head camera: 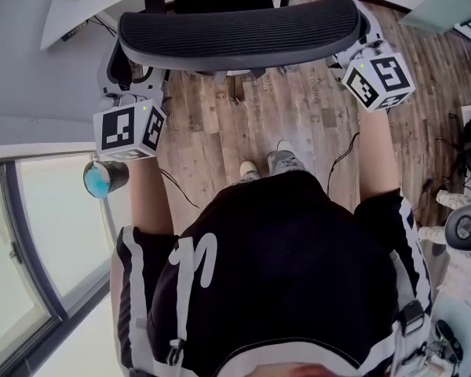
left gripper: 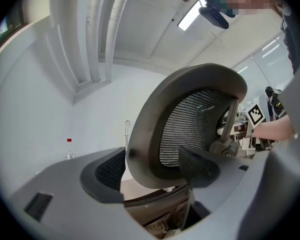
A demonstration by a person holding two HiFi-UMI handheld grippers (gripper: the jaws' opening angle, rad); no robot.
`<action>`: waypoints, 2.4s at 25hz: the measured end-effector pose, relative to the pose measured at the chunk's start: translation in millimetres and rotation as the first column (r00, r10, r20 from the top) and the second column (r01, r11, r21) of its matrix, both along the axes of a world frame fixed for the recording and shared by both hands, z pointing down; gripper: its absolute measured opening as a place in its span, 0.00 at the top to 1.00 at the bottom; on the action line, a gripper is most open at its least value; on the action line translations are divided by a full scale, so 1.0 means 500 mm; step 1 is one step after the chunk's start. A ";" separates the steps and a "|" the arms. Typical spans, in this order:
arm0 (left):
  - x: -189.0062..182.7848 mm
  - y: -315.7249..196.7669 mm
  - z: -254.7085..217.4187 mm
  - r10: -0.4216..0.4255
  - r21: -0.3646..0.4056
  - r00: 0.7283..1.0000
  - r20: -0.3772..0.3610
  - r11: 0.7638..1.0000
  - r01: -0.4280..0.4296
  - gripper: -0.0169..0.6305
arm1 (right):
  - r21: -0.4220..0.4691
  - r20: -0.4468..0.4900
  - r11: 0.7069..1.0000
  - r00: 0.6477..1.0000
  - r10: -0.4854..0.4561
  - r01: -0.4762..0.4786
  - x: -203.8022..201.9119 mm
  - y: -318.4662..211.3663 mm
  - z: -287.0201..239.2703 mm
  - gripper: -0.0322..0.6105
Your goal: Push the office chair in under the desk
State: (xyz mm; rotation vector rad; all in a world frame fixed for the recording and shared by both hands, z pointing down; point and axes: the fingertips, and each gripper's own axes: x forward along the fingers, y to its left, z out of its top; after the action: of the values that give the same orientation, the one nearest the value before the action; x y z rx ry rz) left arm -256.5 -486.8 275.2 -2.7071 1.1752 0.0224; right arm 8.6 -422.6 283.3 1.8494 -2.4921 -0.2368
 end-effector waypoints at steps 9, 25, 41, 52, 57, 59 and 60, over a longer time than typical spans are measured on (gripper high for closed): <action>-0.007 0.031 0.016 0.008 -0.006 1.000 -0.021 1.000 -0.009 0.46 | 0.019 0.063 0.997 0.995 0.074 -0.075 0.022 0.057 0.015 0.46; -0.004 0.100 0.067 0.055 -0.041 0.998 -0.013 0.998 -0.055 0.46 | -0.010 0.091 0.997 0.993 0.075 -0.074 -0.055 0.138 0.061 0.46; -0.006 0.148 0.129 0.054 -0.097 0.998 -0.009 0.994 -0.055 0.57 | -0.018 0.131 0.999 0.990 0.045 -0.043 -0.125 0.180 0.108 0.53; 0.016 0.199 0.164 0.102 -0.117 0.995 0.005 0.988 -0.101 0.63 | -0.043 0.140 0.997 0.988 0.069 -0.063 -0.148 0.192 0.140 0.76; 0.025 0.213 0.170 0.106 -0.108 0.994 0.013 0.989 -0.104 0.71 | -0.044 0.140 0.997 0.988 0.066 -0.060 -0.163 0.195 0.142 0.84; 0.023 0.215 0.169 0.098 -0.103 0.995 0.011 0.990 -0.097 0.79 | -0.042 0.140 0.998 0.988 0.059 -0.054 -0.168 0.196 0.141 0.85; 0.022 0.215 0.168 0.096 -0.103 0.995 0.010 0.990 -0.095 0.82 | -0.041 0.141 0.998 0.988 0.058 -0.052 -0.170 0.197 0.141 0.86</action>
State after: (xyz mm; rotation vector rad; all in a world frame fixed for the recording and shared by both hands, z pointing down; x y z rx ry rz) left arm -245.4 -379.3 359.3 -2.8455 1.0698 -0.0453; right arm -76.3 -324.2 353.8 1.9834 -2.5110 -0.0580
